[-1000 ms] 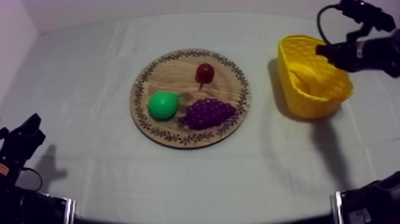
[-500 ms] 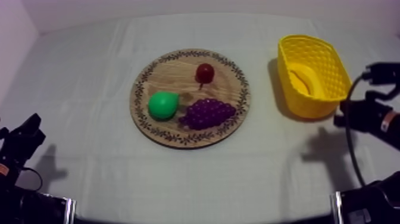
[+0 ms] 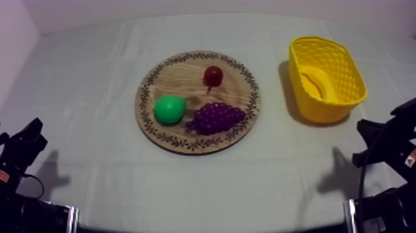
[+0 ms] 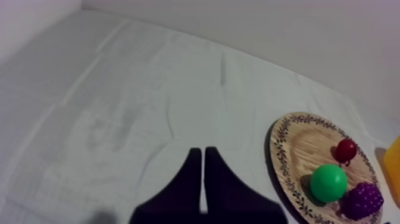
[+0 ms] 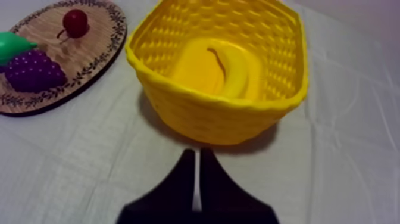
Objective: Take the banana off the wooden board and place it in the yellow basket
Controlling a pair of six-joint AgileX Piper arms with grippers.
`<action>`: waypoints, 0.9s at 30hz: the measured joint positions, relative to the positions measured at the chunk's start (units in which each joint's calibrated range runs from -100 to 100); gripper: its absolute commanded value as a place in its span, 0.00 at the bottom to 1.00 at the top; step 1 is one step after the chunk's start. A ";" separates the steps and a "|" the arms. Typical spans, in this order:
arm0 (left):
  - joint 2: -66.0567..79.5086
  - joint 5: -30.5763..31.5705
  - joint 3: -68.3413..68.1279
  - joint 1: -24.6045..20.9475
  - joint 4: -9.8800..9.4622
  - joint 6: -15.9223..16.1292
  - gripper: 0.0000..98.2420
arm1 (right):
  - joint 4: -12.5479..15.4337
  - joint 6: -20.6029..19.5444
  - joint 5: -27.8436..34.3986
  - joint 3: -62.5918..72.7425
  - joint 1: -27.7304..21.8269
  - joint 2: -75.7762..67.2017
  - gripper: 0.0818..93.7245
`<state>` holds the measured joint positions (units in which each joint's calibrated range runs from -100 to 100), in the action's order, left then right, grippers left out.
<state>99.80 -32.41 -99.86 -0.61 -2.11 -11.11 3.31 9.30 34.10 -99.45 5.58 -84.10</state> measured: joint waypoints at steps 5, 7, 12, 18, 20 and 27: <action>0.00 0.00 0.00 0.00 0.00 0.00 0.00 | 0.51 -1.09 5.56 1.32 -0.91 -6.21 0.01; 0.00 0.00 0.00 0.00 0.00 0.00 0.00 | 0.63 -2.16 7.68 1.77 -1.40 -8.65 0.00; 0.00 0.00 0.00 0.00 0.00 0.00 0.00 | 0.43 -3.07 10.22 2.18 -2.23 -11.36 0.00; 0.00 0.00 0.00 0.00 0.00 0.00 0.00 | -0.64 -4.60 7.13 0.40 -2.59 -11.62 0.00; 0.00 0.00 0.00 0.00 0.00 0.00 0.00 | -1.49 -4.46 3.47 0.07 -2.59 -11.62 0.00; 0.00 0.00 0.00 0.00 0.00 0.00 0.00 | -1.94 1.22 3.03 -0.15 -2.55 -11.62 0.00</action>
<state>99.80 -32.41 -99.86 -0.61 -2.11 -11.11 1.37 10.52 37.13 -99.60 3.03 -95.72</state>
